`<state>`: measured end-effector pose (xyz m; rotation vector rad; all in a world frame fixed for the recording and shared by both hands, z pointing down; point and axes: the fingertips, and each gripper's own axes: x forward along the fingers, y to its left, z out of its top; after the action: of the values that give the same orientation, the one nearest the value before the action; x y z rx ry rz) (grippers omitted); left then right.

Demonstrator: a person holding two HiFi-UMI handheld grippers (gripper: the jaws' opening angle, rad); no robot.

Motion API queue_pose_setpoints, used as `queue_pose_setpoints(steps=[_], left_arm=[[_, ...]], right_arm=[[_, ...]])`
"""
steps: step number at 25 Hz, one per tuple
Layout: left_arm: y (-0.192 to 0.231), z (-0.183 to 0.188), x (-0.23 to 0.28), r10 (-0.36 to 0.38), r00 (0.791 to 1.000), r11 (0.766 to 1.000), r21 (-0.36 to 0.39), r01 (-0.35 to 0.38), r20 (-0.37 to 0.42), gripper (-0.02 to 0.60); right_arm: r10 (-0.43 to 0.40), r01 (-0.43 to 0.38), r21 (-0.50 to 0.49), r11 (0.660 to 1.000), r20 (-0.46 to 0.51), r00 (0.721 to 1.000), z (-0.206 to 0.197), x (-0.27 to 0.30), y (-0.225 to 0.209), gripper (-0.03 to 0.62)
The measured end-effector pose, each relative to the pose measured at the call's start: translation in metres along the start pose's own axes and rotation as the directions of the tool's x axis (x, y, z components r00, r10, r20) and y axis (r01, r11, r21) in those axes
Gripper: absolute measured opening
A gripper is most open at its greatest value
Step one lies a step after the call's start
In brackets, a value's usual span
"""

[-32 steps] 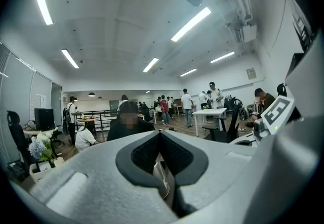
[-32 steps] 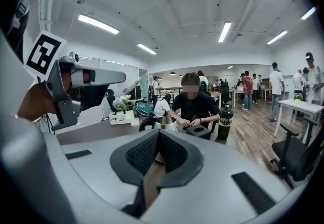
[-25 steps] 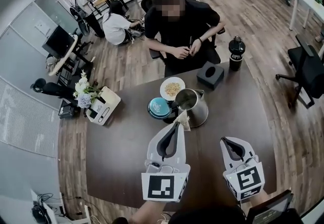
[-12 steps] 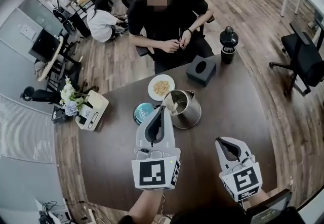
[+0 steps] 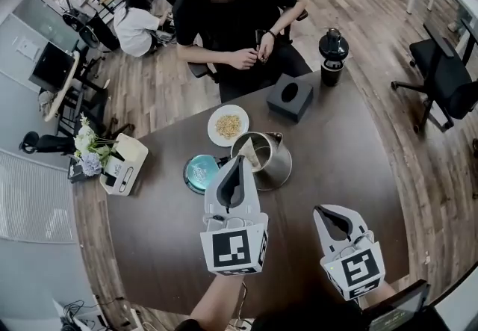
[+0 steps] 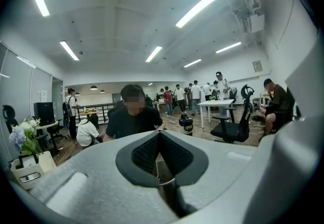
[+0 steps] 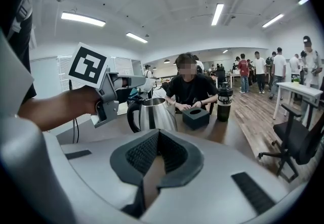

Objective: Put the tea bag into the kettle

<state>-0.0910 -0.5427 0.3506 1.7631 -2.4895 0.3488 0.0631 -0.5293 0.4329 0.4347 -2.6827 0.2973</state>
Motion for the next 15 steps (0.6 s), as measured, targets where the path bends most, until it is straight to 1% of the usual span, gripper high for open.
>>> queue_pose_setpoints(steps=[2, 5, 8, 11, 15], left_arm=[[-0.003, -0.008, 0.004, -0.003, 1.000, 1.000, -0.005, 0.003, -0.016, 0.006], [-0.004, -0.017, 0.009, 0.015, 0.999, 1.000, -0.006, -0.015, -0.036, 0.006], [-0.003, -0.025, 0.013, 0.058, 0.997, 0.998, 0.012, -0.057, -0.059, 0.006], [0.003, -0.035, 0.016, 0.110, 0.991, 0.994, 0.005, -0.110, -0.081, 0.006], [0.002, -0.040, 0.020, 0.135, 0.986, 0.991, 0.004, -0.136, -0.094, 0.006]], right_arm=[[0.003, -0.003, 0.010, 1.000, -0.001, 1.000, -0.005, 0.002, 0.000, 0.002], [0.010, -0.010, 0.014, 1.000, -0.008, 1.000, -0.009, 0.005, 0.000, 0.002], [0.011, -0.011, 0.019, 1.000, -0.021, 1.000, -0.012, 0.009, 0.001, 0.002], [0.014, -0.013, 0.025, 1.000, -0.026, 1.000, -0.014, 0.014, 0.003, 0.002], [0.020, -0.019, 0.029, 0.999, -0.023, 1.000, -0.015, 0.014, -0.001, 0.002]])
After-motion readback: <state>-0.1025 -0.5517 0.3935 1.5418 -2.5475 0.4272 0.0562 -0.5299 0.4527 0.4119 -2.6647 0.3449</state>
